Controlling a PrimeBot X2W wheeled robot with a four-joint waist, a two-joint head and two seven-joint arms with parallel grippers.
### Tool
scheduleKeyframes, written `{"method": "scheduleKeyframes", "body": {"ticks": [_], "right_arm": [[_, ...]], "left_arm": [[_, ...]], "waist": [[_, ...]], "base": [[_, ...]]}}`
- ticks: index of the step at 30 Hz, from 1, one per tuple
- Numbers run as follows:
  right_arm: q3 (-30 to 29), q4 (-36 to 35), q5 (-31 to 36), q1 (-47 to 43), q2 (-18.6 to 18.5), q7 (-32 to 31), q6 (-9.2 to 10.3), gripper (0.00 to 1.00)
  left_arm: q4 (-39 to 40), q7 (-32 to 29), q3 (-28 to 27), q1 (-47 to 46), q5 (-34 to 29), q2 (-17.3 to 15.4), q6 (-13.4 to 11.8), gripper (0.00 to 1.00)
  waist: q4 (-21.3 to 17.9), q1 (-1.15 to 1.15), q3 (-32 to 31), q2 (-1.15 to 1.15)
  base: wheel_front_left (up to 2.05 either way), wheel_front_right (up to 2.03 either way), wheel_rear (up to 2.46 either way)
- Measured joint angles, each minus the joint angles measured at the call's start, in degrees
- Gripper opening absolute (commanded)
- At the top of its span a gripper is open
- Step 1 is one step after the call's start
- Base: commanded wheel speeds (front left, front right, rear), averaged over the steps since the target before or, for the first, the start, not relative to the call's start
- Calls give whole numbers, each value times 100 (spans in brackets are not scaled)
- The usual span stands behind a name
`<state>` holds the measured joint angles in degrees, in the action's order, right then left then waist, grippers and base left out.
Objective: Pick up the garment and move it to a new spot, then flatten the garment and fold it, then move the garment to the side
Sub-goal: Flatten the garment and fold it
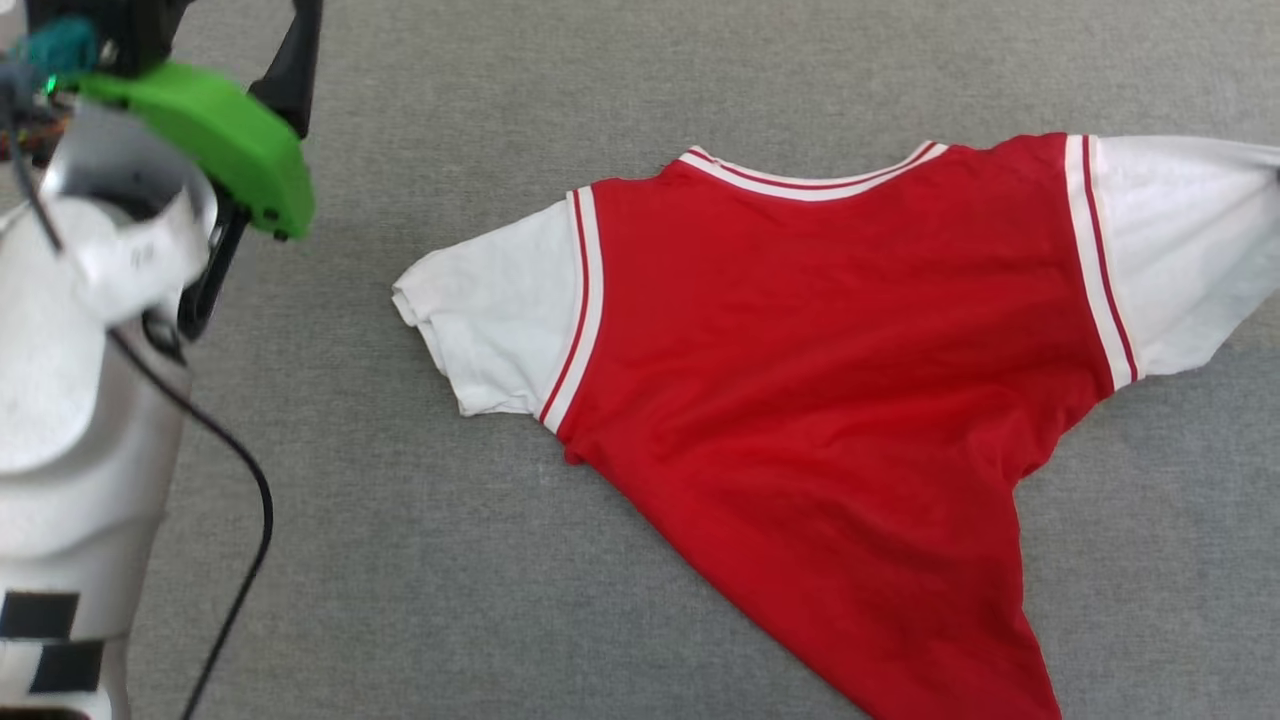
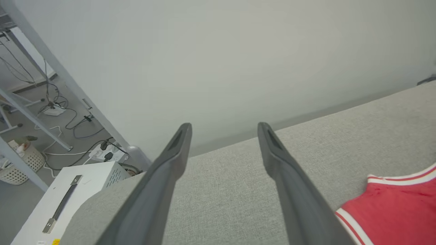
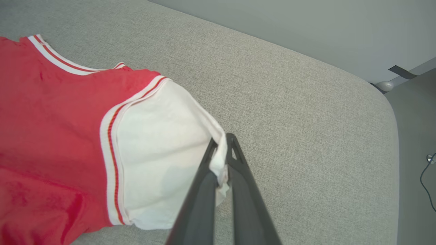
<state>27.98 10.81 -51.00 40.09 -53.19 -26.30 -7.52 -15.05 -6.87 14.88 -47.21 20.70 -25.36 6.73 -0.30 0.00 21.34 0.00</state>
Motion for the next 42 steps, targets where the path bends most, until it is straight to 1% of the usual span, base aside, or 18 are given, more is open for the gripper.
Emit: {"method": "scheduleKeyframes", "body": {"ticks": [3,6,9,12,16,22,26,27,28,30,34,38,42], "right_arm": [[-47,-122,34,-2,22,44,0,0],[-82,-211,74,-1,58,81,0,0],[-99,-269,130,0,102,85,0,0],[-93,-302,147,4,155,85,0,0],[-62,-314,193,31,215,86,0,0],[13,-276,193,113,276,92,0,0],[85,-219,193,170,305,125,0,0],[107,-204,194,185,320,135,0,0],[143,-185,194,209,333,135,0,0],[207,-159,196,243,354,137,0,0],[314,-93,248,283,368,263,0,0],[341,-4,271,347,338,468,0,0],[314,27,298,369,266,755,0,0]], "left_arm": [[-248,-1287,524,-482,517,-110,57,100],[-309,-2392,1256,-801,1134,-359,62,100],[-369,-3310,1822,-1026,1759,-624,60,100],[-427,-3987,2295,-1116,2205,-875,62,100],[-554,-4413,2743,-1160,2565,-1157,60,100],[-721,-4613,3306,-1154,3036,-1228,60,100],[-728,-4631,3664,-1234,3134,-1316,59,100],[-748,-4634,3724,-1269,3156,-1321,59,94],[-767,-4619,3806,-1304,3176,-1323,59,1],[-817,-4544,3905,-1332,3249,-1319,59,0],[-944,-4052,4116,-1327,3332,-1274,63,0],[-973,-3185,4224,-1312,3266,-1308,66,0],[-816,-2385,4176,-1330,3214,-1407,66,0]], "waist": [[-80,0,99,0],[-155,0,185,0],[-228,0,264,0],[-291,0,340,0],[-362,0,440,0],[-420,0,567,0],[-424,0,624,0],[-421,0,627,0],[-418,0,626,0],[-410,0,605,0],[-383,0,474,0],[-343,0,245,0],[-280,0,-53,0]], "base": [[0,0,0],[0,0,0],[0,0,0],[0,0,0],[0,0,0],[0,0,0],[0,0,0],[0,0,0],[0,0,0],[0,0,0],[0,0,0],[0,0,0],[0,0,0]]}}
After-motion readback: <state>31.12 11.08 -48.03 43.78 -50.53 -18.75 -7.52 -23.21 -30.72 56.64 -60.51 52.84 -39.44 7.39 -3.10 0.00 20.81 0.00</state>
